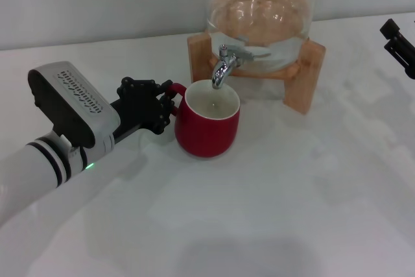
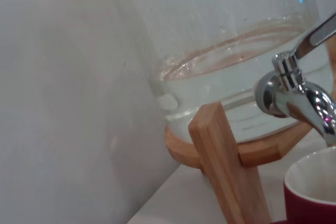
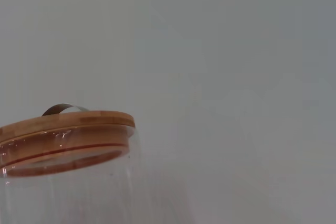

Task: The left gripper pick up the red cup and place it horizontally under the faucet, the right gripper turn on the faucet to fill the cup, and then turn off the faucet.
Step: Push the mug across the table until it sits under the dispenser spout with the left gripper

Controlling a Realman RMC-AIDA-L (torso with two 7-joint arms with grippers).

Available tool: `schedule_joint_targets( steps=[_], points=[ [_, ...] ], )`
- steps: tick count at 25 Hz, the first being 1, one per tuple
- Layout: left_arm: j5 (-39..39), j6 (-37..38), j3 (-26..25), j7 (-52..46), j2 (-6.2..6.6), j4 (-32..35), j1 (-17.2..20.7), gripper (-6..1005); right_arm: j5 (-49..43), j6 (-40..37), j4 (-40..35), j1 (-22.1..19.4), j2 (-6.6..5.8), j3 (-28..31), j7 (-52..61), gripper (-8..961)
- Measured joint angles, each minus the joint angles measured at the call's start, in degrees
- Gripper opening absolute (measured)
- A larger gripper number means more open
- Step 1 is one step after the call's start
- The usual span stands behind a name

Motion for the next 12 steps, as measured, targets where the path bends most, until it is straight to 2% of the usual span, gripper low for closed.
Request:
schedule_joint_targets(
  steps=[12],
  points=[
    [0.05, -1.3, 0.13, 0.74, -0.16, -0.05, -1.04, 94, 0.12, 0.16, -0.04, 0.22, 0.0, 0.0, 0.09, 868]
  ],
)
